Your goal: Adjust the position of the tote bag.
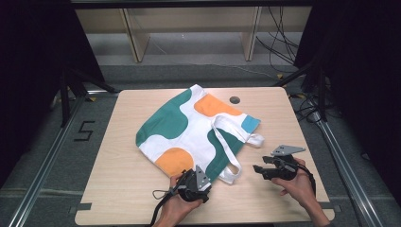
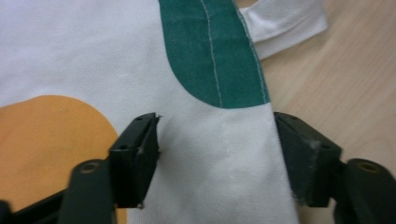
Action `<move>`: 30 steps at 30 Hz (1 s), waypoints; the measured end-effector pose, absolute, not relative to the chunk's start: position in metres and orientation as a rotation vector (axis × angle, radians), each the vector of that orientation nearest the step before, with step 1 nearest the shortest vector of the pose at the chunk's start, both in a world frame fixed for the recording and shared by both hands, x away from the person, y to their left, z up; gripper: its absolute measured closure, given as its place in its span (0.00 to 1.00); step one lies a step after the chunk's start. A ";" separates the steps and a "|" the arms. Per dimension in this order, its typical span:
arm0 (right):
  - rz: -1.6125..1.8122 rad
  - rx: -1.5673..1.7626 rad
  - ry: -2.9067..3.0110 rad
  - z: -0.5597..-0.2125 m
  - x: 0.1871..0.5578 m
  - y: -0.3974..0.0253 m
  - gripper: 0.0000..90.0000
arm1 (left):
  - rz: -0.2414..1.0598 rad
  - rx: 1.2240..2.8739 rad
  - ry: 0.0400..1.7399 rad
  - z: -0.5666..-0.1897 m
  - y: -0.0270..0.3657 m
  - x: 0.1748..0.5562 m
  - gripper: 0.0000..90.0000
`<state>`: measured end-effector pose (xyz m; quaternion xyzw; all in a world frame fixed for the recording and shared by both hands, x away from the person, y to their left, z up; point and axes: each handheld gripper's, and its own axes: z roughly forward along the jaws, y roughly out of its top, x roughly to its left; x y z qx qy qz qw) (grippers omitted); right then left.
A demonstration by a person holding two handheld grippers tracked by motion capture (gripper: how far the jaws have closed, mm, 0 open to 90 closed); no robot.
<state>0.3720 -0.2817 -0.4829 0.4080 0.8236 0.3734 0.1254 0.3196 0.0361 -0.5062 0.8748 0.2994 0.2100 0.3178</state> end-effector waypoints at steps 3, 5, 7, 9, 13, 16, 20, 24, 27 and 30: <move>1.091 1.180 2.391 -0.483 0.373 -0.282 0.47 | 0.531 2.276 0.746 -0.506 0.038 0.317 0.47; 1.099 1.205 2.383 -0.483 0.371 -0.282 0.47 | 0.524 2.277 0.740 -0.503 0.041 0.316 0.54; 1.085 1.179 2.380 -0.482 0.373 -0.284 0.47 | 0.524 2.234 0.755 -0.499 0.053 0.316 0.54; 1.086 1.179 2.380 -0.482 0.373 -0.284 0.47 | 0.522 2.224 0.779 -0.497 0.059 0.317 0.54; 1.101 1.208 2.368 -0.481 0.372 -0.284 0.47 | 0.549 2.248 0.760 -0.497 0.070 0.318 0.71; 1.109 1.175 2.362 -0.484 0.372 -0.285 0.47 | 0.557 2.270 0.740 -0.499 0.073 0.318 0.76; 1.114 1.215 2.373 -0.481 0.371 -0.285 0.47 | 0.565 2.298 0.687 -0.500 0.081 0.314 0.94; 1.105 1.192 2.354 -0.479 0.372 -0.288 0.47 | 0.578 2.301 0.704 -0.501 0.097 0.312 0.98; 1.131 1.181 2.339 -0.479 0.373 -0.291 0.48 | 0.600 2.291 0.756 -0.499 0.122 0.311 0.98; 1.130 1.180 2.341 -0.477 0.373 -0.291 0.48 | 0.609 2.284 0.781 -0.498 0.138 0.311 0.98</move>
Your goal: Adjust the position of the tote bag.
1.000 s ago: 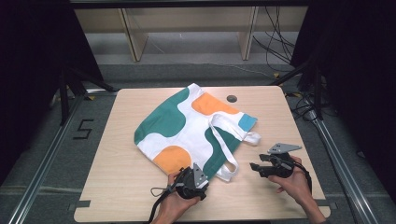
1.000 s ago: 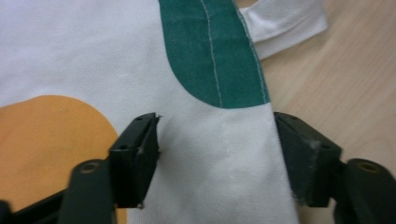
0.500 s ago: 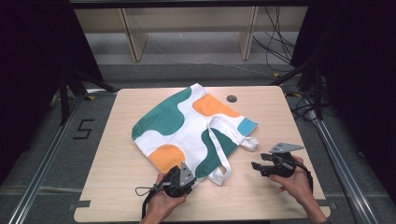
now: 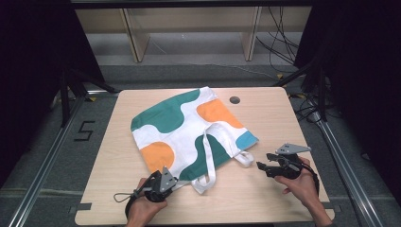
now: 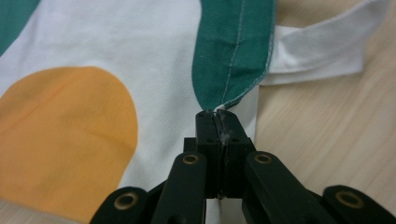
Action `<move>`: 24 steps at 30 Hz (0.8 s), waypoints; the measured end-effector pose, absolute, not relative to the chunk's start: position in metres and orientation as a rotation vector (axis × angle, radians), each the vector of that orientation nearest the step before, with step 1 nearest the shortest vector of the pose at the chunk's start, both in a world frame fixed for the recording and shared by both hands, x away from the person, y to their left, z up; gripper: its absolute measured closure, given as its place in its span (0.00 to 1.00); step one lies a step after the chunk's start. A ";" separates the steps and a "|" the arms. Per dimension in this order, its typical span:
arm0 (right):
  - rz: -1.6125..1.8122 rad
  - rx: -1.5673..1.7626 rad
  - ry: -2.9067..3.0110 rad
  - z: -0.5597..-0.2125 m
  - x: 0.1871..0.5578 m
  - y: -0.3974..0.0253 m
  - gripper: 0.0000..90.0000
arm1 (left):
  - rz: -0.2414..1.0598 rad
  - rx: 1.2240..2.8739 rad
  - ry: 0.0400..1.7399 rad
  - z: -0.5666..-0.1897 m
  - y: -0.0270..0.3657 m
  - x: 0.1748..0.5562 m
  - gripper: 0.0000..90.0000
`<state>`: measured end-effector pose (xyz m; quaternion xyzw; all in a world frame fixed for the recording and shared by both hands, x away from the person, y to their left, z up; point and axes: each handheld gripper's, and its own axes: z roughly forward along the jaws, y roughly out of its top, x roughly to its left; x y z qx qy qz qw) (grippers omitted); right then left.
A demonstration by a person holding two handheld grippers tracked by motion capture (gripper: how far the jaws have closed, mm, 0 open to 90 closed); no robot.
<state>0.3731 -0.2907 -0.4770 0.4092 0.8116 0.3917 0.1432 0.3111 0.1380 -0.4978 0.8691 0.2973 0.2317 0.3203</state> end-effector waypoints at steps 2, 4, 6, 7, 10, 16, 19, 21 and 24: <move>1.131 1.182 2.320 -0.477 0.373 -0.290 0.48 | 0.611 2.268 0.821 -0.497 0.150 0.313 0.98; 1.155 1.179 2.316 -0.477 0.374 -0.288 0.47 | 0.649 2.251 0.885 -0.493 0.165 0.315 0.98; 1.132 1.223 2.290 -0.478 0.377 -0.283 0.47 | 0.667 2.246 0.921 -0.491 0.177 0.316 0.98; 1.128 1.225 2.287 -0.479 0.379 -0.281 0.47 | 0.676 2.229 0.960 -0.491 0.187 0.319 0.97; 1.069 1.175 2.314 -0.484 0.387 -0.272 0.47 | 0.668 2.187 1.002 -0.491 0.195 0.321 0.97; 1.022 1.132 2.391 -0.492 0.391 -0.255 0.46 | 0.680 2.172 1.004 -0.487 0.199 0.324 0.97; 1.005 1.074 2.393 -0.494 0.393 -0.249 0.45 | 0.669 2.141 1.028 -0.489 0.198 0.324 0.97; 0.974 1.070 2.406 -0.498 0.395 -0.244 0.45 | 0.656 2.166 1.007 -0.488 0.200 0.324 0.97; 0.945 1.077 2.426 -0.500 0.397 -0.239 0.45 | 0.657 2.163 1.008 -0.488 0.200 0.324 0.97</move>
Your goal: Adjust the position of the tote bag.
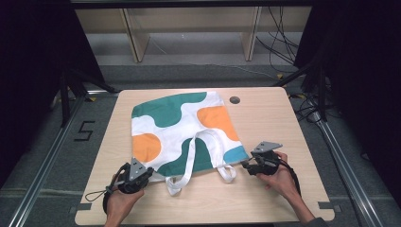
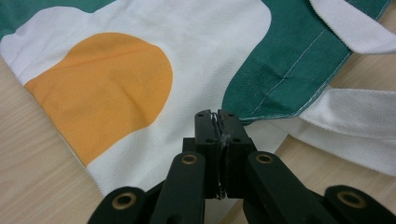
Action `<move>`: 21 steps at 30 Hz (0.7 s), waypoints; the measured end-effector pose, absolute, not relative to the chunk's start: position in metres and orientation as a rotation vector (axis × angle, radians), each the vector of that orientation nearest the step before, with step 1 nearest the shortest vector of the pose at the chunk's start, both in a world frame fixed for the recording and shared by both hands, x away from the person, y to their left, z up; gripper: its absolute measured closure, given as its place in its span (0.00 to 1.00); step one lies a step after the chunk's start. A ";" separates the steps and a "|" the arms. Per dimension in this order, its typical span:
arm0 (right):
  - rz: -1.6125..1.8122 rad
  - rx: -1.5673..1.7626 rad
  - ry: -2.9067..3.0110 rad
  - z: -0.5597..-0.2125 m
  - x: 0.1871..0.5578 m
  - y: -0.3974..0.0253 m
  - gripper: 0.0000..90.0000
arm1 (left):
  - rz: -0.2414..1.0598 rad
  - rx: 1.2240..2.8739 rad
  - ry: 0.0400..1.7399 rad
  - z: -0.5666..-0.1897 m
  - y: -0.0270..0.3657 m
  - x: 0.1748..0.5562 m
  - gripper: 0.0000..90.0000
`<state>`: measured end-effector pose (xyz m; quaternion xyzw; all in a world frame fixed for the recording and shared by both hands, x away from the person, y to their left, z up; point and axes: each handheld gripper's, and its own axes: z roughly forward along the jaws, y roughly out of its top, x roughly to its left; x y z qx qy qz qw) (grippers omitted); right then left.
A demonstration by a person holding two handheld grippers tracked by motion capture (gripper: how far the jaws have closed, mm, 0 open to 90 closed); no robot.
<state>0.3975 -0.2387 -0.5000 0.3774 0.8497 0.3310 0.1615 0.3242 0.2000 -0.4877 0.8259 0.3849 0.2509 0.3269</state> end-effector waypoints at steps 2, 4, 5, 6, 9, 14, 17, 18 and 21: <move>0.930 1.070 2.420 -0.502 0.401 -0.235 0.46 | 0.658 2.164 1.009 -0.488 0.200 0.324 0.97; 0.922 1.076 2.417 -0.503 0.404 -0.233 0.46 | 0.652 2.160 1.013 -0.489 0.200 0.324 0.97; 0.908 1.063 2.408 -0.504 0.406 -0.232 0.46 | 0.648 2.163 1.009 -0.488 0.200 0.324 0.97; 0.890 1.062 2.411 -0.503 0.407 -0.231 0.46 | 0.649 2.157 1.008 -0.488 0.200 0.324 0.97; 0.910 1.050 2.393 -0.503 0.410 -0.227 0.46 | 0.672 2.164 1.021 -0.488 0.203 0.325 0.98; 0.931 1.019 2.360 -0.498 0.412 -0.223 0.48 | 0.637 2.121 1.077 -0.489 0.214 0.324 0.93; 0.924 0.992 2.372 -0.500 0.415 -0.219 0.56 | 0.598 2.064 1.087 -0.489 0.211 0.319 0.85; 0.918 0.986 2.378 -0.500 0.415 -0.217 0.58 | 0.588 2.093 1.068 -0.488 0.211 0.317 0.82; 0.878 0.951 2.371 -0.499 0.417 -0.213 0.67 | 0.541 2.140 1.045 -0.492 0.206 0.311 0.68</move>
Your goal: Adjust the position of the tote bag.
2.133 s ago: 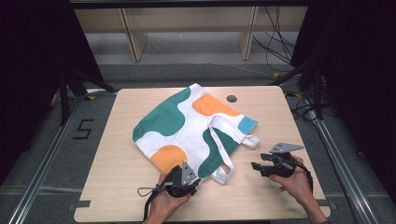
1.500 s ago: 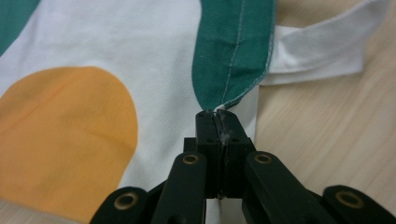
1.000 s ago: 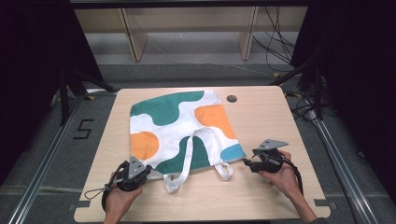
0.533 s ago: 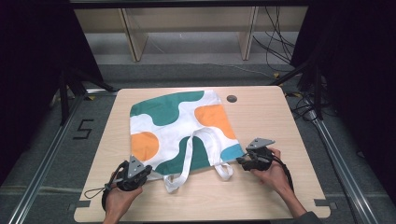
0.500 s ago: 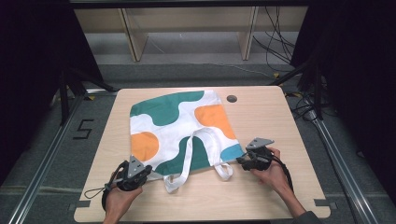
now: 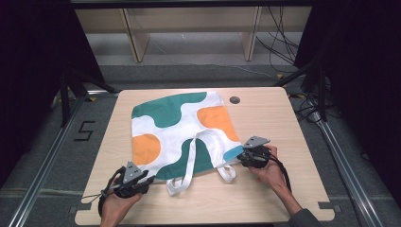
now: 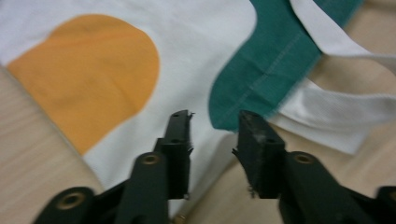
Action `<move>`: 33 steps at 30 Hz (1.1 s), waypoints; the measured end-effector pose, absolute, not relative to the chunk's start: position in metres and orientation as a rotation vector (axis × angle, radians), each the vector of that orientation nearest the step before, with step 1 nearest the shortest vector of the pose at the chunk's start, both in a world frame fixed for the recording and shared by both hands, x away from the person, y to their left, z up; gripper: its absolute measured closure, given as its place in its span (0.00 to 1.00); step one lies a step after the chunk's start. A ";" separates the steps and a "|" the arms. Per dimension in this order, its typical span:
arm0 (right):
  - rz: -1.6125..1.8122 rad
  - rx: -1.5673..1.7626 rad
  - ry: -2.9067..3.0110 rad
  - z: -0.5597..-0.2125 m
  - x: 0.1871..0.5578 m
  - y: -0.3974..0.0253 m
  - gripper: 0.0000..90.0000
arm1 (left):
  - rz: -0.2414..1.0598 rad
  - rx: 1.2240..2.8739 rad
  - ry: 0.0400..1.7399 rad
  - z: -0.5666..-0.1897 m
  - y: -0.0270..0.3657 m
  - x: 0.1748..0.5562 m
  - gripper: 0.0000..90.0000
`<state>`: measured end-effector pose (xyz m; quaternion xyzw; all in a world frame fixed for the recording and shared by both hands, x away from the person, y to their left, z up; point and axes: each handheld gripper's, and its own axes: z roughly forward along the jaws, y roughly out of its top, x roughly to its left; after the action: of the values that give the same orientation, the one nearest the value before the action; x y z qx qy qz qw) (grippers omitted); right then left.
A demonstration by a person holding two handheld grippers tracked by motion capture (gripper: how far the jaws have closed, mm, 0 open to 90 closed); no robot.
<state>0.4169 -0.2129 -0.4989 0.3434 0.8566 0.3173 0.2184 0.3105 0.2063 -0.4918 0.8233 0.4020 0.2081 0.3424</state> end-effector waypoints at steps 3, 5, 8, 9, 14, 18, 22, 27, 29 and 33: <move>0.861 0.944 2.367 -0.498 0.418 -0.212 0.74 | 0.557 2.168 1.048 -0.498 0.203 0.307 0.56; 0.853 0.916 2.366 -0.498 0.420 -0.214 0.78 | 0.570 2.205 1.048 -0.501 0.204 0.309 0.50; 0.830 0.905 2.363 -0.497 0.420 -0.213 0.89 | 0.655 2.235 1.063 -0.505 0.206 0.319 0.51; 0.830 0.905 2.363 -0.497 0.420 -0.213 0.89 | 0.655 2.235 1.063 -0.505 0.206 0.319 0.52; 0.813 0.874 2.356 -0.491 0.415 -0.217 0.94 | 0.650 2.236 1.043 -0.504 0.209 0.325 0.66; 0.833 0.873 2.358 -0.486 0.405 -0.220 0.94 | 0.679 2.258 0.973 -0.500 0.205 0.326 0.82; 0.842 0.868 2.365 -0.480 0.378 -0.235 0.94 | 0.744 2.234 0.909 -0.494 0.196 0.325 0.96; 0.862 0.858 2.362 -0.473 0.341 -0.251 0.94 | 0.754 2.179 0.867 -0.491 0.185 0.323 0.97; 0.865 0.861 2.357 -0.472 0.330 -0.257 0.94 | 0.761 2.178 0.842 -0.489 0.181 0.320 0.97; 0.871 0.896 2.357 -0.473 0.312 -0.269 0.93 | 0.745 2.191 0.805 -0.489 0.172 0.316 0.95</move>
<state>0.3116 -0.2692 -0.4734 0.3264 0.8589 0.3174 0.2345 0.3164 0.1720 -0.4893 0.8414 0.3090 0.2860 0.3389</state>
